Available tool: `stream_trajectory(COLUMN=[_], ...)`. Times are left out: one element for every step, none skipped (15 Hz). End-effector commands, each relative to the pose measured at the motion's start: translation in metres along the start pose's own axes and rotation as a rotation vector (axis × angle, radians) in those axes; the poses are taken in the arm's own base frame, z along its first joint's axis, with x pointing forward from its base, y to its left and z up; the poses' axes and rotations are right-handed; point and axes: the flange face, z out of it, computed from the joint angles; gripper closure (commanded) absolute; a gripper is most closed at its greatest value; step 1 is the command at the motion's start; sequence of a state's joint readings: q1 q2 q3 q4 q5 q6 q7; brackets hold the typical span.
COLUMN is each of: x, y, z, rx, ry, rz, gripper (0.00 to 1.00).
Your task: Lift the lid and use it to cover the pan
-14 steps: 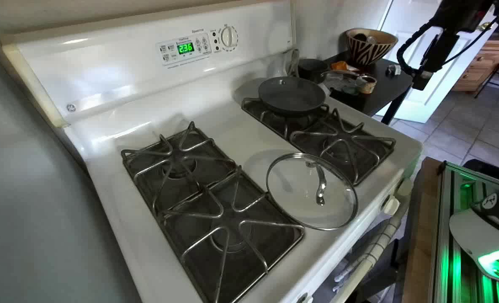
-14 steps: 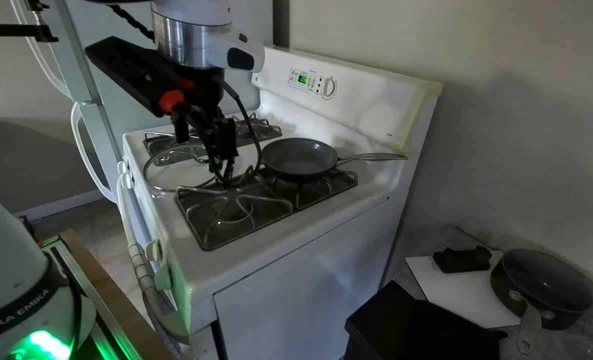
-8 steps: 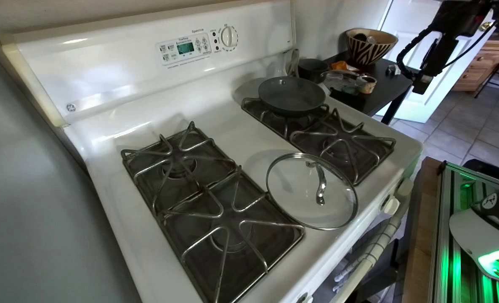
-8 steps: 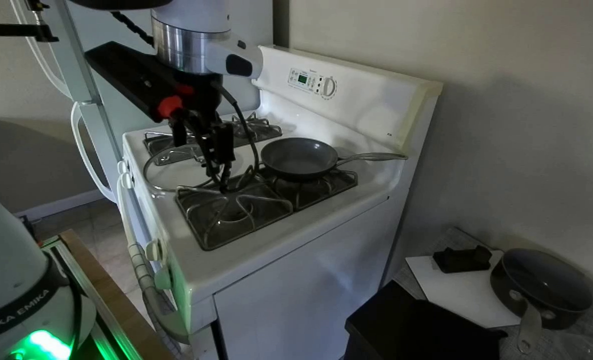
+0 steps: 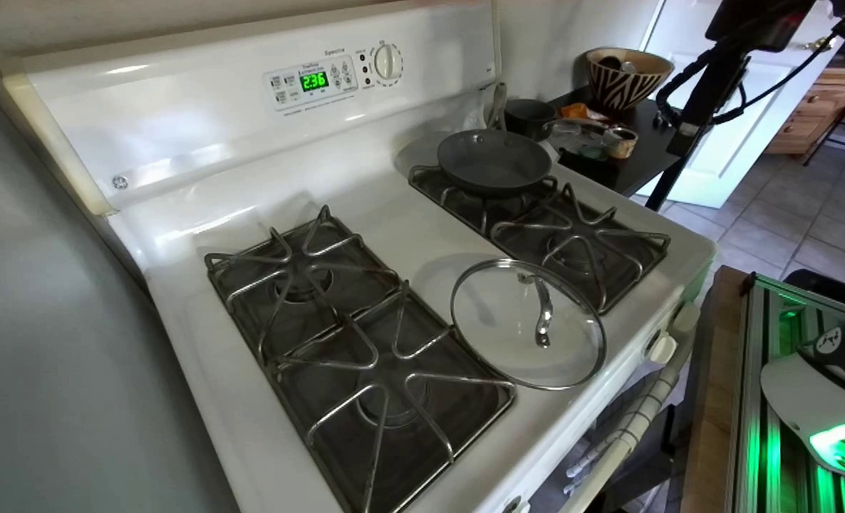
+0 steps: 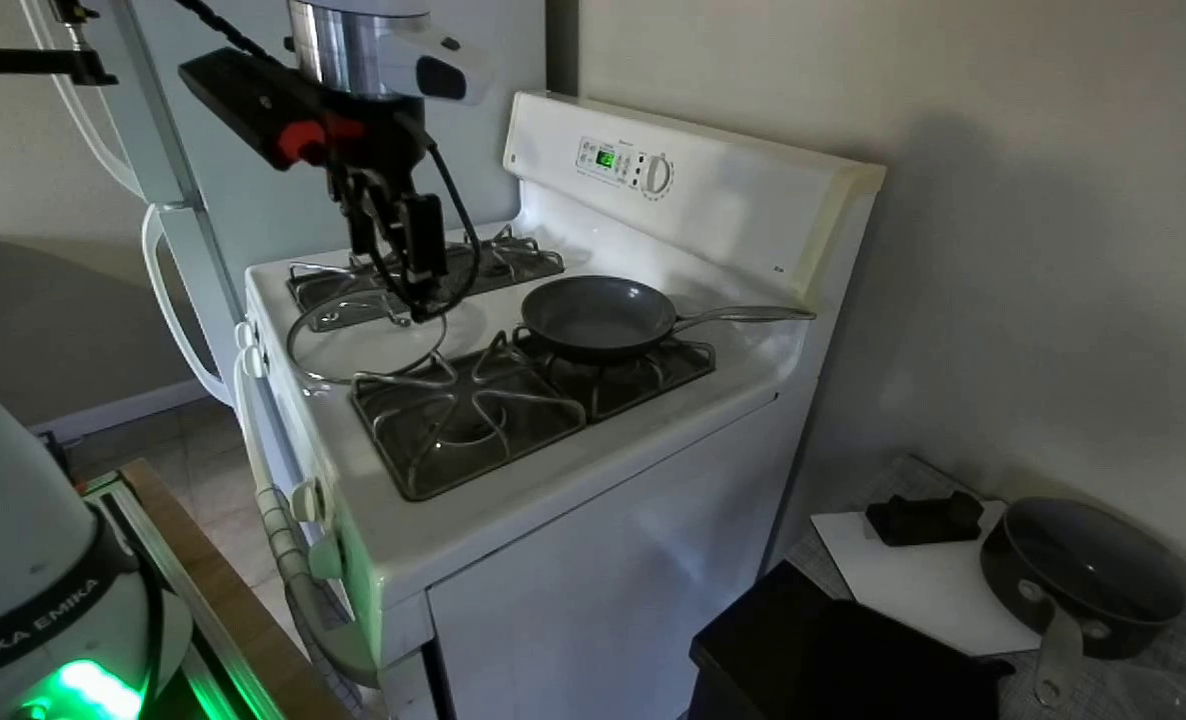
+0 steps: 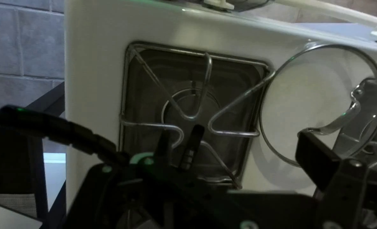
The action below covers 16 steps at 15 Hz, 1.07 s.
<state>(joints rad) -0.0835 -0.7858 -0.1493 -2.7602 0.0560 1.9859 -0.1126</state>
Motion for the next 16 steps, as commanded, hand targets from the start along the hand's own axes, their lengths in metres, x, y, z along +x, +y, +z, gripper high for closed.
stream_trajectory(x=[0.012,0.015,0.014,0.014,0.013,0.012,0.011,0.011,0.011,0.010,0.008,0.008,0.008,0.009,0.009,0.009], y=[-0.052,-0.066,-0.080,-0.092,-0.103,-0.113,-0.121,-0.129,-0.137,-0.143,-0.130,-0.135,-0.138,-0.138,-0.138,-0.138], z=[0.006,0.009,0.016,0.020,0.026,0.034,0.039,0.047,0.051,0.058,0.044,0.049,0.053,0.055,0.055,0.055], rx=[-0.073,-0.110,-0.131,-0.150,-0.164,-0.174,-0.182,-0.183,-0.180,-0.172,-0.196,-0.196,-0.196,-0.196,-0.196,-0.195], ry=[0.046,0.068,0.058,0.064,0.056,0.042,0.040,0.031,0.032,0.015,0.031,0.021,0.015,0.010,0.008,0.007], rz=[0.113,0.147,0.170,0.188,0.207,0.226,0.240,0.255,0.270,0.257,0.232,0.233,0.233,0.235,0.235,0.236], gripper=[0.00,0.00,0.00,0.00,0.00,0.00,0.00,0.00,0.00,0.00,0.00,0.00,0.00,0.00,0.00,0.00])
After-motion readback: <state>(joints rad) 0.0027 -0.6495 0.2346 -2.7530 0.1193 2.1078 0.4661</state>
